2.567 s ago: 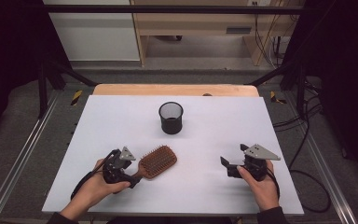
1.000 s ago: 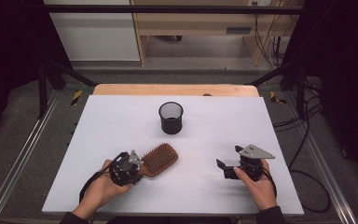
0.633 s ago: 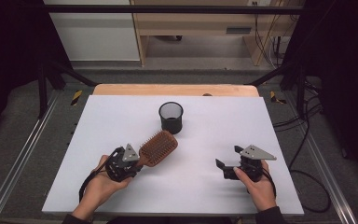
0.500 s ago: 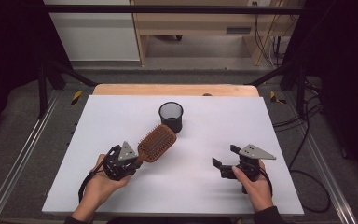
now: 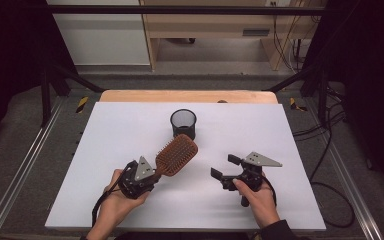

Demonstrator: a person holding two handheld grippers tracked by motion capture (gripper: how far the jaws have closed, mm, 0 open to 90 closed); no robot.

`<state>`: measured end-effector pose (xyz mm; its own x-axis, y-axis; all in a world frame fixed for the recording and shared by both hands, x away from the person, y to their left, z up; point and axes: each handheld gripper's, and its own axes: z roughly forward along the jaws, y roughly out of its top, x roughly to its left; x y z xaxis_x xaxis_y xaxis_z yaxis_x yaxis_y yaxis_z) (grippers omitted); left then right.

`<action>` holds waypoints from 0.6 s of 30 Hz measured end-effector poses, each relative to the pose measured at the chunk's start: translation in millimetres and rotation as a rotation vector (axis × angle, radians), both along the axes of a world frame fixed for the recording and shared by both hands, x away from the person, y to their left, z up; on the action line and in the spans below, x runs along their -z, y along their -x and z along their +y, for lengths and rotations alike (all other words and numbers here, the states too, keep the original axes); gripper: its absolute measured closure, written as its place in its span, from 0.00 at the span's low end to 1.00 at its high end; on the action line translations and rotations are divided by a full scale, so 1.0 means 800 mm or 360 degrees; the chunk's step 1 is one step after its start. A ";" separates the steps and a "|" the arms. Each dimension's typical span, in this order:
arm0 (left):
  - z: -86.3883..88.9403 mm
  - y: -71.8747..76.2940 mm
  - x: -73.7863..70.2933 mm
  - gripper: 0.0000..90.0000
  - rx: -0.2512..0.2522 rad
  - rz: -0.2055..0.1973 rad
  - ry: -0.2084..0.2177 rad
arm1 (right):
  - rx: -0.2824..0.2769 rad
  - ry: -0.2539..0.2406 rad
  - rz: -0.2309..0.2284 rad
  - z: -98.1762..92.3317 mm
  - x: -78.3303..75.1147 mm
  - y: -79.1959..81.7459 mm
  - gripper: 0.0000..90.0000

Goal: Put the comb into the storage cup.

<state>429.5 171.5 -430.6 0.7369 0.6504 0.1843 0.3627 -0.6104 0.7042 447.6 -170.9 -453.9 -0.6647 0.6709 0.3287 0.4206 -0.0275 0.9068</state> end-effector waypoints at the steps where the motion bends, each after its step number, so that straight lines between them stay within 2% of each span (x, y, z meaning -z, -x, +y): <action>1: -0.001 0.000 0.000 0.81 0.0002 -0.0003 0.0003 | -0.0008 -0.0007 0.0013 0.003 0.000 -0.001 0.07; 4: -0.002 0.003 -0.001 0.81 0.0002 -0.0022 0.0017 | -0.0022 -0.0023 0.0039 0.011 0.000 -0.003 0.07; 9: -0.004 0.005 -0.002 0.81 -0.0007 -0.0051 0.0047 | -0.0095 -0.0077 0.0071 0.036 -0.004 -0.006 0.05; 14: -0.005 0.009 -0.001 0.81 0.0001 -0.0067 0.0058 | -0.0168 -0.0183 0.0104 0.070 -0.012 -0.011 0.05; 18: -0.004 0.011 -0.001 0.81 0.0004 -0.0086 0.0073 | -0.0189 -0.0238 0.0122 0.086 -0.015 -0.014 0.06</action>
<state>420.9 168.2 -429.9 0.7284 0.6572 0.1939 0.3215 -0.5778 0.7502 458.9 -102.3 -441.8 -0.7056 0.5292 0.4712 0.4963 -0.1055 0.8617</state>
